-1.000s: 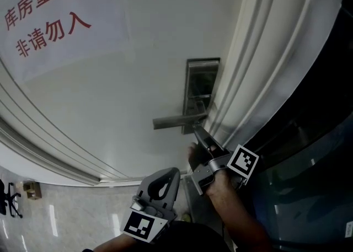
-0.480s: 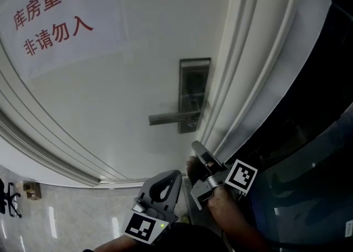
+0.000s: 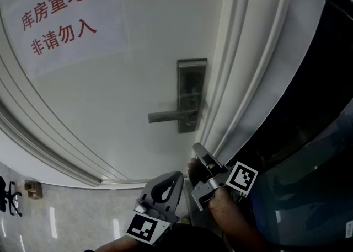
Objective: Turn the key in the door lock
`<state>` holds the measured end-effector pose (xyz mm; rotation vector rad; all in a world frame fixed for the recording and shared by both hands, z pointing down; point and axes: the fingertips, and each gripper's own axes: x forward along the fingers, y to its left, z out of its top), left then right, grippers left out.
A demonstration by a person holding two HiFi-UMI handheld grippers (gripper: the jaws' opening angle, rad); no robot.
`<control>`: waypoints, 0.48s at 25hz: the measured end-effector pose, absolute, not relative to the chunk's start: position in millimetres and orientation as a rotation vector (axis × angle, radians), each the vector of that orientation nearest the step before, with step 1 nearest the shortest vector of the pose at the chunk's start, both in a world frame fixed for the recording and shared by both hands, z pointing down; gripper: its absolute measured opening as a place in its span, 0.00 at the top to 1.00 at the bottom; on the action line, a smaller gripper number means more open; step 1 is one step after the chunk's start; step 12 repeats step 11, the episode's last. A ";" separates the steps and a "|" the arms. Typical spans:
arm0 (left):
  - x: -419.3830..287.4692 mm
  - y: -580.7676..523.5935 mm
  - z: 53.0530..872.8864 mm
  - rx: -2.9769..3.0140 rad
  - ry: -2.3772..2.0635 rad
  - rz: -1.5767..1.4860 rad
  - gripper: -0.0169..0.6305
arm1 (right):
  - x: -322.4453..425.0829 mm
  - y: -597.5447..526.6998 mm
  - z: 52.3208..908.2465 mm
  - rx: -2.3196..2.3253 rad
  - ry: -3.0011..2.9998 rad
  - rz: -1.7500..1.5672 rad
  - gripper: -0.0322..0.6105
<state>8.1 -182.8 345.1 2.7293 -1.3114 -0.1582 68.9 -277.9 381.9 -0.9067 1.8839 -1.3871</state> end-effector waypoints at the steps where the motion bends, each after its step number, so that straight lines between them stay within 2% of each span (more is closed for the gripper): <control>1: 8.4 -182.4 344.8 2.730 -1.313 -0.159 0.96 | 69.2 -277.6 381.5 -0.905 1.885 -1.386 0.93; 12: 8.6 -182.5 344.2 2.730 -1.318 -0.154 0.96 | 68.5 -278.4 379.2 -0.894 1.890 -1.382 0.93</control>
